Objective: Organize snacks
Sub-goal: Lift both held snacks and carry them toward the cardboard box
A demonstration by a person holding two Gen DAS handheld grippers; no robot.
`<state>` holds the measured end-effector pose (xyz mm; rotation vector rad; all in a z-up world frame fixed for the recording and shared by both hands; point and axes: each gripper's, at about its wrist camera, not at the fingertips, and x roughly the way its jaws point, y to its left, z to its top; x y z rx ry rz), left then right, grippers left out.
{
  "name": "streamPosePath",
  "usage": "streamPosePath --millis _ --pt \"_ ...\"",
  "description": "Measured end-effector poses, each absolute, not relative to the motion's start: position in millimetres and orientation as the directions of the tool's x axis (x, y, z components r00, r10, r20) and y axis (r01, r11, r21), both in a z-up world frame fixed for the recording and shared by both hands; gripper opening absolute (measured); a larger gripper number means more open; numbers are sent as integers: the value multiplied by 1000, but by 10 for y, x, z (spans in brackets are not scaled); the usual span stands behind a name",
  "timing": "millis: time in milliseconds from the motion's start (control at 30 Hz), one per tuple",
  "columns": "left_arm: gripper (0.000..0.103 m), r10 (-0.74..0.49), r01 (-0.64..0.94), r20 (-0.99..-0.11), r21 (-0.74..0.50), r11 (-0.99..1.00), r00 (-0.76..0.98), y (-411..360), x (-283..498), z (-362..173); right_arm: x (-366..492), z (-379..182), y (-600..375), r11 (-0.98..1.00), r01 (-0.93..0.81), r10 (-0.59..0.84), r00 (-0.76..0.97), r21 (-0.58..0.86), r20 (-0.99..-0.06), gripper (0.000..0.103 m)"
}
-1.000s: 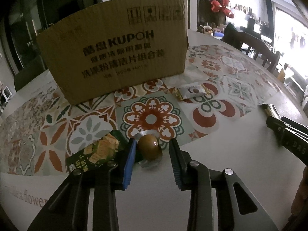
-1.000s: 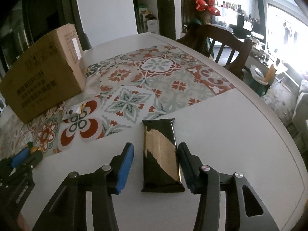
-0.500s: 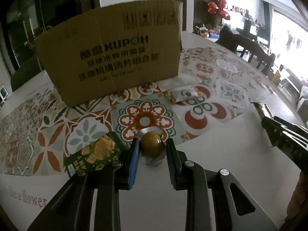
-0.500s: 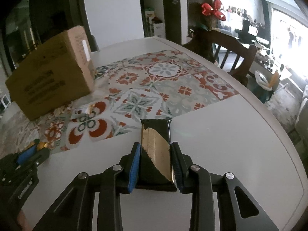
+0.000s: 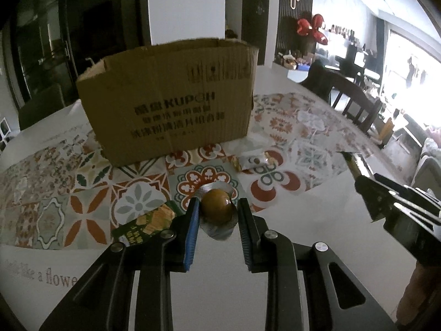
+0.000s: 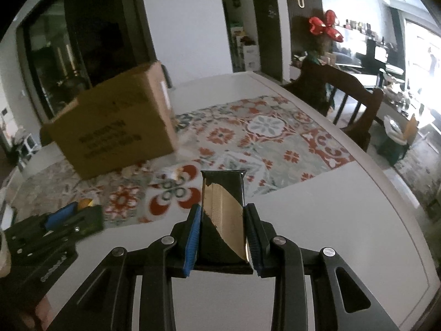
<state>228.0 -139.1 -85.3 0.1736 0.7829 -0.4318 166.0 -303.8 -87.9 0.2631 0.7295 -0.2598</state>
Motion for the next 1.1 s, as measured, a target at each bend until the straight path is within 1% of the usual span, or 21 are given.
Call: streamPosePath --millis 200,333,600,767,933,1100 --pt "28 -344 428 -681 -49 903 647 -1256 2128 -667 1540 -668 -2864 955 260 -103 744 144 -660 33" --pt "28 -331 402 -660 -47 914 675 -1182 1975 -577 1445 -575 -2751 969 209 -80 771 132 -632 33" --pt "28 -296 345 -646 -53 937 704 -971 1703 -300 1332 -470 -2635 972 128 21 787 197 -617 33" --pt "27 -316 343 -639 -86 936 701 -897 1600 -150 1246 -352 -2533 973 65 83 800 223 -595 33" --pt "27 -318 353 -647 -80 932 693 -888 1605 -38 1204 -224 -2482 970 25 120 814 241 -568 33" --pt "27 -316 359 -610 -55 932 727 -869 1685 145 1303 -41 -2469 974 2 120 845 228 -520 33"
